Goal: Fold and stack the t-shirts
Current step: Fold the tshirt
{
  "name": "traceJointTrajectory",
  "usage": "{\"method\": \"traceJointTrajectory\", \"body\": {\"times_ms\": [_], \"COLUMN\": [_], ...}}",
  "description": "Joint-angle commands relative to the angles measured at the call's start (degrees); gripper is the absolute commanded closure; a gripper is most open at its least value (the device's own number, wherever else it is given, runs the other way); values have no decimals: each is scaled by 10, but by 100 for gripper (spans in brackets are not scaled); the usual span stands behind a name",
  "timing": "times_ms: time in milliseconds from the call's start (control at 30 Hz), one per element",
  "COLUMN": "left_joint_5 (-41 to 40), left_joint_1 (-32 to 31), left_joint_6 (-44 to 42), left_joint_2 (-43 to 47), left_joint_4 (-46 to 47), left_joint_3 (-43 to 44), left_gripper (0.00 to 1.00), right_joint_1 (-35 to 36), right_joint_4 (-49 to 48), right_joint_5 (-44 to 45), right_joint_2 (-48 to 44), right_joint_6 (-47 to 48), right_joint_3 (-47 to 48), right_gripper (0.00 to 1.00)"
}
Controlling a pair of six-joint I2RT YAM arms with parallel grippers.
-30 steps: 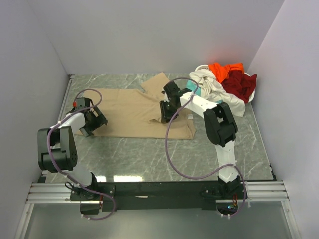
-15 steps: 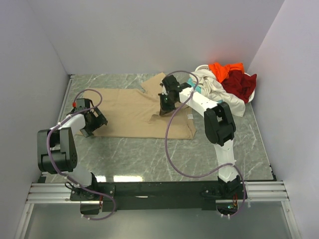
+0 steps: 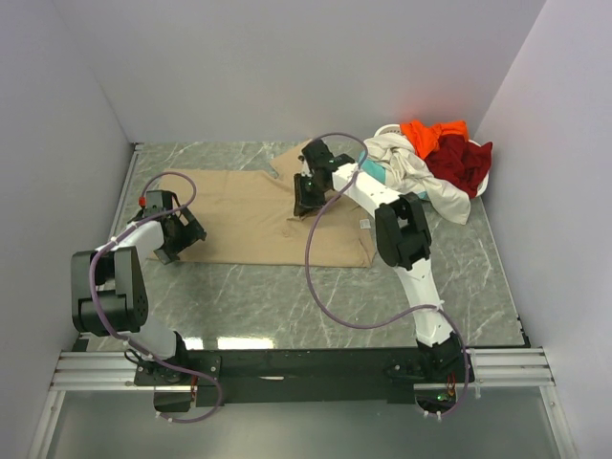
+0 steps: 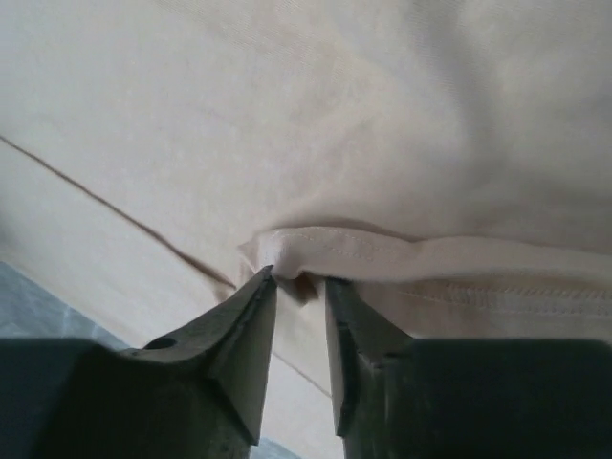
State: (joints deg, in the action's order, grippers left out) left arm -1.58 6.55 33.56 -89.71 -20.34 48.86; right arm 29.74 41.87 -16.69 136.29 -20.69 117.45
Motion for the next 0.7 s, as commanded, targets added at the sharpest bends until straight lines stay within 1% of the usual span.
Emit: {"method": "traceJointTrajectory", "body": {"times_ms": [0,33,67,167,267,367,467,667], "left_joint_5": [7,7,7,7,6,4,-3,-8], "left_joint_1": [0,0,0,0,0,0,0,0], "left_joint_6": [-7,-7,-7,-7,-7,-8,-8,-2], "left_joint_2": [-16,-16,-17,-18,-17,-15,-7,30], "left_joint_4": [-30,-30,-30,-30,-30,-31,-35,-45], "left_joint_3": [-29,-30,-29,-29,-28,-26,-16,26], "left_gripper": [3,3,2,3,3,3,3,3], "right_joint_1": [1,2,1,2,1,1,0,-7], "right_joint_4": [-3,-13,-20,-41,-57,-62,-62,-88], "right_joint_5": [-20,-26,-32,-47,-58,-61,-49,-3], "right_joint_2": [-8,-12,-21,-42,-62,-84,-114,-195], "right_joint_6": [-8,-13,-15,-27,-34,-36,-25,8], "right_joint_3": [50,49,46,38,34,27,-13,-183], "right_gripper": [61,58,53,48,45,44,44,44]}}
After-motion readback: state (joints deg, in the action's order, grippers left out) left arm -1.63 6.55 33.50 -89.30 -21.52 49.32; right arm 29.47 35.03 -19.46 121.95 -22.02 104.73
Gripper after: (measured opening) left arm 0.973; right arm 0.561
